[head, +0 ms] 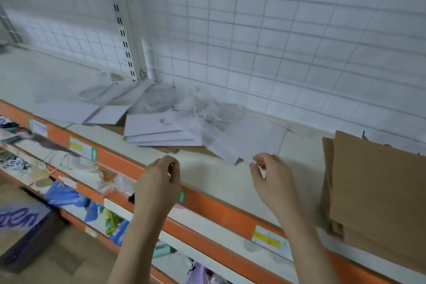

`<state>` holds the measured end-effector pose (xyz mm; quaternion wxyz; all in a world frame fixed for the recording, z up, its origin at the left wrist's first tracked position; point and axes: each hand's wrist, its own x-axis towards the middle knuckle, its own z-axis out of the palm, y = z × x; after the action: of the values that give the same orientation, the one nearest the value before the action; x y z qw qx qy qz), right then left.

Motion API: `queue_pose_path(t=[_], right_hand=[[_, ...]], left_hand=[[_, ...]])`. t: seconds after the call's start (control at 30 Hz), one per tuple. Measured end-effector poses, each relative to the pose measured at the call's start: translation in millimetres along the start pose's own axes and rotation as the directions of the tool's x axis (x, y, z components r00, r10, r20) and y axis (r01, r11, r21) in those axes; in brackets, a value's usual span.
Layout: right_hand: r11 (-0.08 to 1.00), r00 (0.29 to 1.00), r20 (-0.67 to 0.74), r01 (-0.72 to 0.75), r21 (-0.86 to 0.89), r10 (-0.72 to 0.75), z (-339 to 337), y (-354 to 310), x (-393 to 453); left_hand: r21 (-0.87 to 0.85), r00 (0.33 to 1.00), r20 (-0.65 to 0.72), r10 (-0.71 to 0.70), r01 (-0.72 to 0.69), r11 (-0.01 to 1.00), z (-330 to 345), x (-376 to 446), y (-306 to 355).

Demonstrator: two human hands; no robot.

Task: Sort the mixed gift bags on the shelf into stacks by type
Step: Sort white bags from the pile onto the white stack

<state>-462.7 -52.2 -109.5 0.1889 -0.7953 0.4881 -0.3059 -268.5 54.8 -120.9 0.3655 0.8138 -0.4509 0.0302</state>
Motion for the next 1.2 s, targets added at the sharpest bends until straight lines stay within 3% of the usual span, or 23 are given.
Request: queue_pose_path(t=[0.1,0.23,0.37,0.5,0.63,0.73,0.83,0.97,1.1,1.2], right_hand=[[0.999,0.998,0.053,-0.035,-0.020,0.036,7.9,3.0,57.0],[0.979,0.959,0.202,-0.186,-0.082,0.199,8.7,11.4,131.4],[0.964,0.870,0.434,-0.149,-0.220,0.234,18.5,14.3,173.1],[0.960,0.830,0.490,-0.182,-0.214,0.266,27.5,16.9,185.8],[0.917,0.840,0.419,-0.204,-0.343,0.344,32.2,10.0,186.4],[0.879,0.885,0.273,-0.248,-0.407,0.377,32.9,3.6,182.8],[0.885,0.905,0.161,-0.326,-0.334,0.394,24.3,0.6,173.8],[0.885,0.900,0.040,-0.418,-0.204,0.435,10.1,-4.3,146.1],[0.897,0.894,-0.114,-0.440,-0.041,0.434,-2.5,-16.3,108.0],[0.899,0.889,-0.157,-0.437,-0.013,0.430,-9.1,-23.6,79.2]], left_hand=[[0.012,0.999,-0.032,0.010,-0.010,1.000,0.9,31.1,-4.0],[0.021,0.999,-0.055,0.003,-0.002,1.000,2.4,68.8,-11.3],[0.009,0.998,-0.056,0.006,-0.006,1.000,8.4,89.8,-14.5],[0.004,1.000,-0.019,0.002,-0.002,1.000,11.9,103.7,-18.8],[-0.006,0.999,0.006,-0.044,0.044,0.999,15.0,123.5,-25.3],[0.037,0.981,0.145,-0.128,0.124,0.992,15.3,137.3,-26.1],[0.153,0.931,0.302,-0.205,0.165,0.974,16.1,145.9,-25.4],[0.184,0.906,0.362,-0.220,0.162,0.969,28.3,153.6,-26.3],[0.029,0.907,0.345,-0.242,0.247,0.969,35.6,150.8,-24.1],[-0.149,0.945,0.282,-0.166,0.214,0.966,31.4,146.5,-19.2]])
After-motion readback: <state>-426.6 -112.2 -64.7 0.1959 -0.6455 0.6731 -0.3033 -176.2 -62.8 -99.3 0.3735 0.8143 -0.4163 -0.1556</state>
